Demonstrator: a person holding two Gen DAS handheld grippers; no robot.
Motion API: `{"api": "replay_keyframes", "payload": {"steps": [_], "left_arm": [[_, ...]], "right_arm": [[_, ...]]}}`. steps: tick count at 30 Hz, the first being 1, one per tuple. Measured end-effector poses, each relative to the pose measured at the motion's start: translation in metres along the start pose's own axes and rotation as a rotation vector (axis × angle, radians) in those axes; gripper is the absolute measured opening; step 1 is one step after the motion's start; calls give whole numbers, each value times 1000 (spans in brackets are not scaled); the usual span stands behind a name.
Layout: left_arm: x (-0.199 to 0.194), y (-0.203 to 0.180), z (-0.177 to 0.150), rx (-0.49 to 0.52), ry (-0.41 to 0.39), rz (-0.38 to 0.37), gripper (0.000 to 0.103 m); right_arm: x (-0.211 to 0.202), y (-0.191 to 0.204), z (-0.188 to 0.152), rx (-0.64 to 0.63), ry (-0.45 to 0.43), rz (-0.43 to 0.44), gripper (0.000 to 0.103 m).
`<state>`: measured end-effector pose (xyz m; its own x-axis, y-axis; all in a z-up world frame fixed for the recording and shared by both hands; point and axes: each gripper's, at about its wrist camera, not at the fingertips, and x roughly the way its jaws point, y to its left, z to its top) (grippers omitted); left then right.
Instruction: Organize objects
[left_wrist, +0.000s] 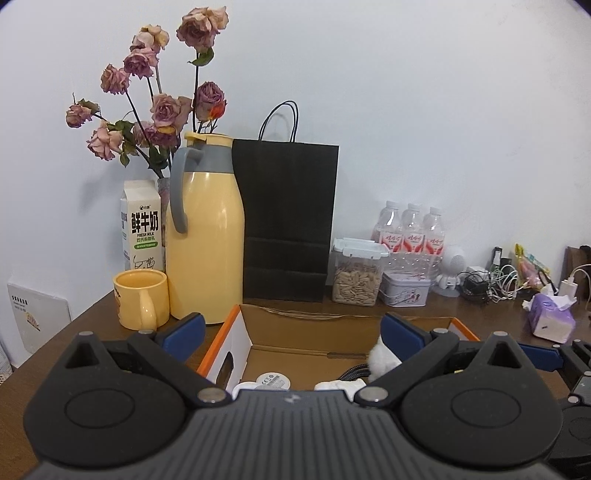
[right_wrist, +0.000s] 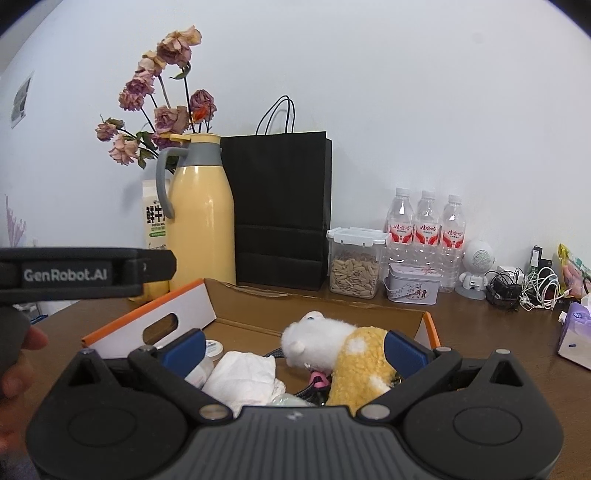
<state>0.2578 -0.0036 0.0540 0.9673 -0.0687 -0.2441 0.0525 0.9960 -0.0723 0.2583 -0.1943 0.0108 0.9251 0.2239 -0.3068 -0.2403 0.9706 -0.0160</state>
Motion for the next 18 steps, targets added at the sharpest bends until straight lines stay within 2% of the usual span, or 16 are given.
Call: {"api": "replay_keyframes", "payload": {"steps": [8,18], "left_arm": [[-25,8,-5,19,29,10,103],[-59,22,-22,63,112,59,103]], "right_arm": [[-29,1,-10,6,15,13,103],[-62,0,-34,10,89,3,103]]}}
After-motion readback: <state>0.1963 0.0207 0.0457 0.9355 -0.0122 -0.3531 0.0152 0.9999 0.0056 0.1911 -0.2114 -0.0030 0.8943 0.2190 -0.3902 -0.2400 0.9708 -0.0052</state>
